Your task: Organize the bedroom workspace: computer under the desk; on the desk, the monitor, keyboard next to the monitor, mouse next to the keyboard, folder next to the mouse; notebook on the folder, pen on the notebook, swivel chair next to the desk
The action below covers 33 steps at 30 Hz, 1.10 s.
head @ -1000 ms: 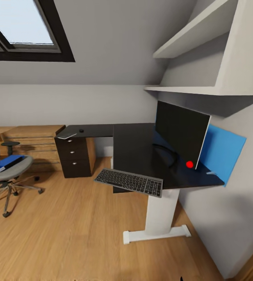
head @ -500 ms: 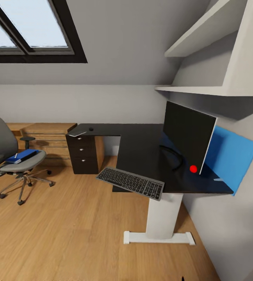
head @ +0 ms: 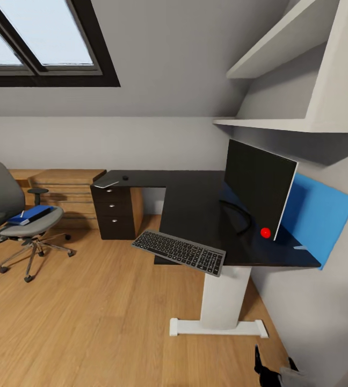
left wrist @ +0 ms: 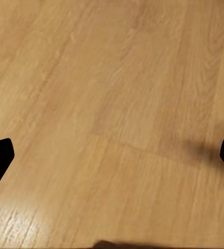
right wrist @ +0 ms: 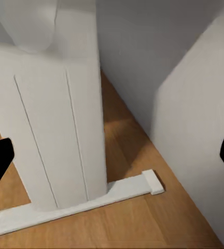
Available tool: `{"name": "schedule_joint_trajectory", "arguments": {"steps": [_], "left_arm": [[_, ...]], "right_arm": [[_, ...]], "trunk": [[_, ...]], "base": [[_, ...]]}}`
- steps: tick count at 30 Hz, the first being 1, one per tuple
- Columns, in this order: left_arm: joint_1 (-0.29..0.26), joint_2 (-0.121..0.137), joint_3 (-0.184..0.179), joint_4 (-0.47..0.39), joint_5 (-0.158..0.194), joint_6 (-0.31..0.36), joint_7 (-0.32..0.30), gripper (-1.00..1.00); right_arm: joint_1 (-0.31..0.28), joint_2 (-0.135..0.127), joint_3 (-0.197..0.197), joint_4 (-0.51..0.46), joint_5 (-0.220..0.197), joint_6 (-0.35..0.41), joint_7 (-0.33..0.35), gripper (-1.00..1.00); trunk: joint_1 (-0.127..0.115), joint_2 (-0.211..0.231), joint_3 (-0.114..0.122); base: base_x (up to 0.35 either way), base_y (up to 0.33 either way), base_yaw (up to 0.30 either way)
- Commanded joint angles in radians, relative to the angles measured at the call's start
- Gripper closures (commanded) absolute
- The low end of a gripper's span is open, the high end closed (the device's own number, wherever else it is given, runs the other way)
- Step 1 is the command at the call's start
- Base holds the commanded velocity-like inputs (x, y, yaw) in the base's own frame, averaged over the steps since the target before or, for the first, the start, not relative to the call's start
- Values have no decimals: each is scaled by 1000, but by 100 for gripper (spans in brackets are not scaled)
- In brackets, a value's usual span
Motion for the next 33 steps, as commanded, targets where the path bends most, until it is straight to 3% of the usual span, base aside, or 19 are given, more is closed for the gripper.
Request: {"name": "schedule_joint_trajectory", "arguments": {"steps": [1,2,4,5,7,9,13,15,18,24,27,30,33], "left_arm": [[-1,1,-9,4,4,-7,8,-100],[-1,1,-10,7,4,-10,8,-100],[-1,1,-10,12,4,-13,8,-100],[-1,1,-10,12,4,-13,8,-100],[-1,1,-10,13,4,-13,8,-100],[-1,1,-10,14,4,-14,8,-100],[-1,1,-10,14,4,-15,8,-100],[-1,1,-10,14,3,-16,7,-100],[-1,1,-10,14,2,-18,6,-100],[-1,1,-11,14,1,-18,5,-100],[-1,1,-11,14,1,-17,3,-100],[-1,2,-11,14,1,-16,2,-100],[-1,1,-10,10,4,-11,9,-100]], "right_arm": [[-8,0,2,-59,-3,15,-3,-100],[-15,0,2,-114,-16,60,-4,-100],[-22,-1,-5,-290,-74,222,-5,-100],[-23,-1,-8,-327,-90,260,-4,-100],[-25,-2,-24,-429,-150,376,-1,-100],[-26,-2,-45,-571,-236,546,1,-100],[-26,-2,-55,-735,-286,722,2,-100],[-26,-2,-81,-880,-368,918,2,-100],[-26,-1,-118,-954,-486,1078,1,-100],[-26,-3,-170,-1051,-693,1278,1,-100],[-25,-6,-182,-1054,-740,1337,8,-100],[-25,-15,-187,-1033,-753,1354,11,-100],[-25,-56,-197,-980,-809,1371,42,-100]], "trunk": [[0,-1,-1],[0,-1,-1],[0,-1,-1],[0,-1,-1],[0,-1,-1],[0,-1,-1],[0,-1,-1],[0,-1,-1],[0,-1,-1],[0,-1,-1],[0,-1,-1],[0,-1,-1],[0,-1,-1]], "base": [[0,0,0],[0,0,0],[0,0,0],[0,0,0],[0,0,0],[0,0,0],[0,0,0],[0,0,0],[0,0,0],[0,0,0],[0,0,0],[0,0,0],[0,0,0]]}}
